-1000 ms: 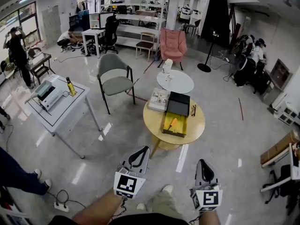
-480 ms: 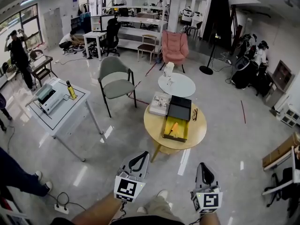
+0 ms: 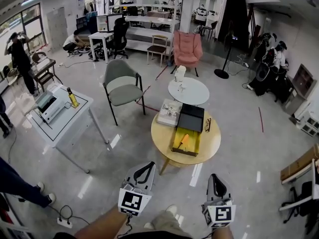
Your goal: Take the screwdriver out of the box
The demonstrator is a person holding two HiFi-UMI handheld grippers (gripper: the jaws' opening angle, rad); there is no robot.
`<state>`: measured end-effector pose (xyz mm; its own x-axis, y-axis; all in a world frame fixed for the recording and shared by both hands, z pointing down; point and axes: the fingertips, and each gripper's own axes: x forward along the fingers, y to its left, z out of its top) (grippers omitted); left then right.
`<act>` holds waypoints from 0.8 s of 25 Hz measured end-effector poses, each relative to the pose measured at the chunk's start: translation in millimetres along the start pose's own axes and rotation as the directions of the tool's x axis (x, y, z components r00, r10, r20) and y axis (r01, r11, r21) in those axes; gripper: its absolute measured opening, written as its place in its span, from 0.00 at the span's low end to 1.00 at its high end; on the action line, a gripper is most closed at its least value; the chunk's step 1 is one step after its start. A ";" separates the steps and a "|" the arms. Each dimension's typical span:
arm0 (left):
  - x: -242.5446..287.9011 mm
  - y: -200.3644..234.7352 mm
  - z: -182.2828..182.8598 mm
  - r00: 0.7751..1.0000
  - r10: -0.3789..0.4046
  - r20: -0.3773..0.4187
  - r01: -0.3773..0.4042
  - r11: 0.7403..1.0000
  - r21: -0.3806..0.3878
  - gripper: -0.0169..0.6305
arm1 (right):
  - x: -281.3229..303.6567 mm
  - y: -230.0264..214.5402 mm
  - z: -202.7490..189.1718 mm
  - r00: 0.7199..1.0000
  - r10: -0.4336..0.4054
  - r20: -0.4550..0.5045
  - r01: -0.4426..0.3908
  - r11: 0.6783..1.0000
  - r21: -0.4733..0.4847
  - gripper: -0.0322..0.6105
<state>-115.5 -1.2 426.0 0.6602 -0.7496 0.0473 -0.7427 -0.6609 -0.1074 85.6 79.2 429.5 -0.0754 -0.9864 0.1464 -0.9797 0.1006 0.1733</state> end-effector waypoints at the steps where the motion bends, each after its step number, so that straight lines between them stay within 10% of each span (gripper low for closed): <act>1: 5.5 1.7 -1.0 1.000 0.003 -0.001 -0.003 1.000 -0.005 0.05 | 4.6 -2.6 -0.7 1.000 0.000 -0.002 0.000 1.000 0.002 0.07; 20: 123.8 -3.8 -4.8 0.999 -0.021 -0.030 0.021 1.000 0.001 0.05 | 86.0 -77.4 -12.1 1.000 0.012 -0.009 -0.012 0.999 0.043 0.07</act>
<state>-31.5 -91.6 437.0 0.6722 -0.7361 0.0795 -0.7283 -0.6767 -0.1079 157.3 -11.8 440.5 -0.0853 -0.9838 0.1576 -0.9859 0.1062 0.1295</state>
